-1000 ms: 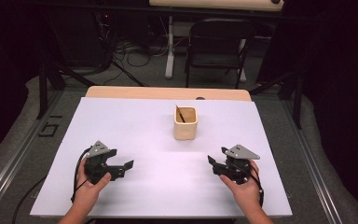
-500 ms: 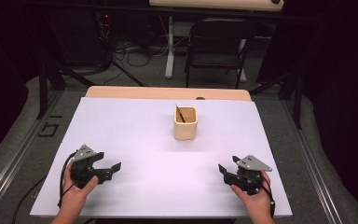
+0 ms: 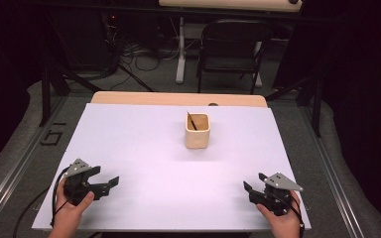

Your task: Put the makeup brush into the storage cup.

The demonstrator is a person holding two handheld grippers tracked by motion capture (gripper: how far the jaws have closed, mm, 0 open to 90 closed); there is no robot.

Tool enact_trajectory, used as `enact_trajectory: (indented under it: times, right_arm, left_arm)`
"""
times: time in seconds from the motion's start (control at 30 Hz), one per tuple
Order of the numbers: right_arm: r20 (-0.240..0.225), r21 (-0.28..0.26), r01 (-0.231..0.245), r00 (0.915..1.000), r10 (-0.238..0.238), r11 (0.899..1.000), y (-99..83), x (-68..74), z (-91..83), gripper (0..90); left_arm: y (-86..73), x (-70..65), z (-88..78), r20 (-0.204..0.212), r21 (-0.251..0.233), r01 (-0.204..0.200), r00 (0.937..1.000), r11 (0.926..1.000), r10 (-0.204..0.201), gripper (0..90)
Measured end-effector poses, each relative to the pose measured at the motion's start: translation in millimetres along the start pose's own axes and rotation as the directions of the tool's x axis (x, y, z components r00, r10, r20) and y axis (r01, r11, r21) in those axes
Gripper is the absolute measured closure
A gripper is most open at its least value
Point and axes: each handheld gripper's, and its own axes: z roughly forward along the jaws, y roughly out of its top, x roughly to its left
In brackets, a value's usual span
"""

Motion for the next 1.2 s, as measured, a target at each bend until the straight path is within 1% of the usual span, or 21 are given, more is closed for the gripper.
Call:
enact_trajectory:
  times: [0.07,0.17,0.27,0.3,0.4,0.47,0.5,0.57,0.63,0.67,0.7,0.9,1.2]
  right_arm:
    - [0.002,0.008,-0.005,1.0,0.005,1.0,-1.7,-2.0,-2.7,35.3]
    - [0.008,0.004,-0.008,0.9999,0.008,1.0,-3.5,-4.2,-5.8,35.3]
    - [0.015,-0.003,-0.009,0.9998,0.009,1.0,-5.0,-5.3,-7.6,35.3]
    - [0.018,0.001,-0.008,0.9998,0.008,1.0,-5.4,-5.9,-8.6,35.3]
    - [0.02,-0.009,-0.015,0.9997,0.015,1.0,-6.1,-6.9,-7.6,35.3]
    - [0.02,-0.003,-0.008,0.9998,0.008,1.0,-5.9,-6.7,-7.3,35.4]
    - [0.019,-0.01,-0.003,0.9998,0.003,1.0,-6.4,-6.7,-6.1,35.4]
    - [0.014,0.006,-0.005,0.9999,0.005,1.0,-7.1,-6.8,-5.9,35.4]
    - [0.018,-0.004,-0.008,0.9998,0.008,1.0,-8.4,-7.0,-4.1,35.4]
    - [0.013,0.014,-0.012,0.9999,0.012,1.0,-8.3,-7.3,-5.2,35.4]
    - [0.014,0.005,-0.014,0.9998,0.014,1.0,-8.8,-7.3,-4.2,35.4]
    - [0.003,0.025,-0.012,0.9999,0.012,1.0,-10.3,-6.5,-1.9,35.4]
    - [-0.007,0.026,-0.01,0.9999,0.01,1.0,-11.2,-5.0,0.3,35.4]
  left_arm:
    - [-2.3,1.7,-1.5,-0.005,-0.001,0.006,1.0,1.0,-0.006,15.1]
    - [-4.7,3.5,-3.4,-0.015,0.006,0.003,0.9999,1.0,-0.003,15.1]
    - [-6.7,4.9,-5.0,-0.02,0.004,0.011,0.9997,0.9999,-0.011,15.1]
    - [-7.3,5.1,-5.3,-0.018,0.003,0.016,0.9997,0.9999,-0.016,15.1]
    - [-8.3,6.0,-5.3,-0.021,0.009,0.012,0.9997,0.9999,-0.012,15.1]
    - [-8.7,7.2,-5.2,-0.022,0.006,0.017,0.9996,0.9998,-0.017,15.2]
    - [-8.9,7.9,-5.4,-0.025,0.005,0.019,0.9995,0.9998,-0.019,15.2]
    - [-9.3,9.3,-5.7,-0.022,0.004,0.026,0.9994,0.9997,-0.026,15.2]
    - [-9.7,10.6,-5.9,-0.024,0.007,0.026,0.9994,0.9996,-0.025,15.2]
    - [-9.9,10.9,-5.6,-0.024,0.006,0.03,0.9993,0.9995,-0.03,15.2]
    - [-10.2,11.2,-5.2,-0.026,0.007,0.031,0.9992,0.9995,-0.031,15.2]
    - [-11.2,12.9,-3.8,-0.029,0.018,0.03,0.9992,0.9994,-0.029,15.2]
    - [-12.2,14.5,-1.5,-0.027,0.024,0.038,0.9989,0.999,-0.037,15.2]
